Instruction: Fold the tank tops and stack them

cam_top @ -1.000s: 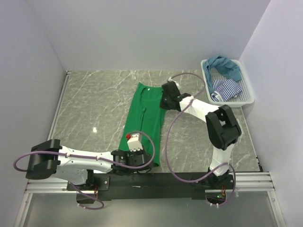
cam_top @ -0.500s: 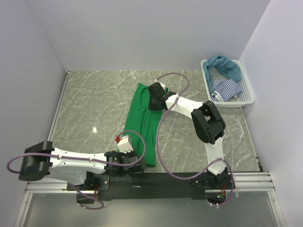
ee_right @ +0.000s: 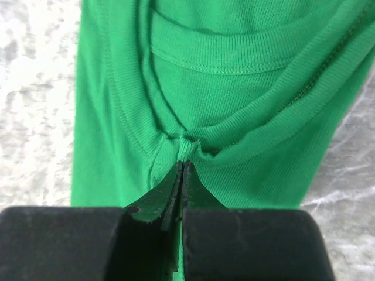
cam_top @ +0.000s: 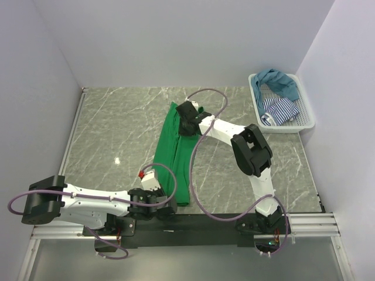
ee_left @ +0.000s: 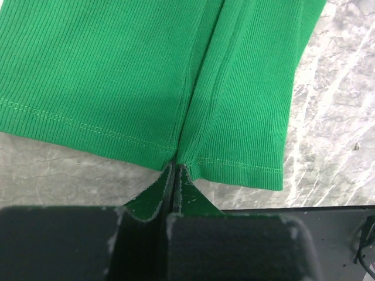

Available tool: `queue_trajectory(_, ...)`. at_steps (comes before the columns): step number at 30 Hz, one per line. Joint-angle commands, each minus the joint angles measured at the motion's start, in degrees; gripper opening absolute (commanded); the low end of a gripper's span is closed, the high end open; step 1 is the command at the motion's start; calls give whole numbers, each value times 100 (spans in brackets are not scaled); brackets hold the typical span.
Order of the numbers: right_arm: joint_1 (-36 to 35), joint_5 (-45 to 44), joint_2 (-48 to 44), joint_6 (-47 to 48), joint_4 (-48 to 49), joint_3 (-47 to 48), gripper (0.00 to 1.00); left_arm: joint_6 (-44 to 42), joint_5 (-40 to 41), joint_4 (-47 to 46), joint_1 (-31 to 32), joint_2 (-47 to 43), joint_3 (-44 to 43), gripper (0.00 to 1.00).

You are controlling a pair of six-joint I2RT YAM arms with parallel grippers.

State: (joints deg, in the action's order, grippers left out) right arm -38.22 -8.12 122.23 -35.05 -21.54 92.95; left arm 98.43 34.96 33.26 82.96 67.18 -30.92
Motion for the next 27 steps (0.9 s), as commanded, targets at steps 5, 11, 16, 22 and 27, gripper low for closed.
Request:
queue_trajectory(5,-2,-173,195,68,9,268,7,18,54,120,36,-108,24,4)
queue_trajectory(11,-2,-49,37,411,326,197,32,-131,107,138,36,-363,16,16)
queue_trajectory(16,16,-190,-147,630,264,268,42,-491,151,207,36,-513,-230,31)
queue_trajectory(22,411,-234,-525,666,326,171,46,-658,326,462,36,-784,-538,41)
queue_trajectory(27,973,-225,-578,455,247,189,31,-965,345,480,-348,-1180,-591,43)
